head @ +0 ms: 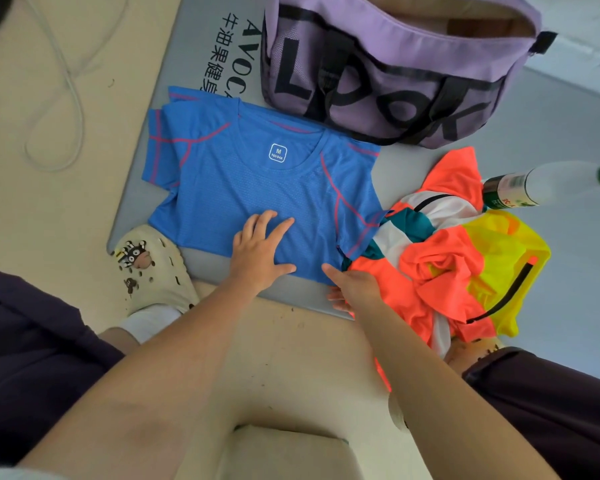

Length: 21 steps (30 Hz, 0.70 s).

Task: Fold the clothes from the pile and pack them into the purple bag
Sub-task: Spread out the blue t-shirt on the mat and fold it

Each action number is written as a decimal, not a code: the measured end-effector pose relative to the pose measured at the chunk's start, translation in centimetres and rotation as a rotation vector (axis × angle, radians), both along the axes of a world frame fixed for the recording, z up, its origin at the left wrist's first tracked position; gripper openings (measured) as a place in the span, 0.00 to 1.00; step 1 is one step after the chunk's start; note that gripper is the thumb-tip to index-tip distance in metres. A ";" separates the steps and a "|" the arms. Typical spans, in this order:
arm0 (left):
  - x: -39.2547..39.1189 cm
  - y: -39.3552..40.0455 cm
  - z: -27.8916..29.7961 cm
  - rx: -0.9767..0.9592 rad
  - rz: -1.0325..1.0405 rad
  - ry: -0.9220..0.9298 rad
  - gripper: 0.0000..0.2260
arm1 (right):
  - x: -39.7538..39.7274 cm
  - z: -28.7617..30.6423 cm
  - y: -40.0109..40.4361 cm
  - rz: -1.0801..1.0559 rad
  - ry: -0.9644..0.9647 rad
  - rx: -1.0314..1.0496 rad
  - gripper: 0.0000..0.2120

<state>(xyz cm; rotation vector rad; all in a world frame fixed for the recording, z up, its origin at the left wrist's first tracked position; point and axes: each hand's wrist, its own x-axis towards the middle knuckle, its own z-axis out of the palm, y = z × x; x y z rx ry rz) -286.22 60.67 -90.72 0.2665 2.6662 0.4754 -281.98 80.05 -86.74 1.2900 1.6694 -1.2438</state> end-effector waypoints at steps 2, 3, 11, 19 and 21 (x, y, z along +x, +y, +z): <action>0.0 -0.1 0.0 0.010 0.000 0.008 0.43 | 0.4 -0.5 -0.1 -0.081 0.054 0.018 0.11; 0.0 0.0 0.0 0.014 0.000 0.011 0.43 | 0.8 -0.7 -0.1 -0.126 0.090 0.025 0.09; 0.1 0.0 -0.2 0.022 0.000 0.011 0.43 | 2.2 -1.1 -0.1 -0.104 0.221 0.019 0.02; -1.3 -0.2 1.1 0.129 0.065 -0.117 0.32 | -0.3 1.3 -0.3 0.066 0.298 -0.019 0.13; -3.6 -1.0 2.3 0.336 0.279 -0.176 0.16 | -2.3 2.4 -2.0 0.074 0.382 -0.082 0.12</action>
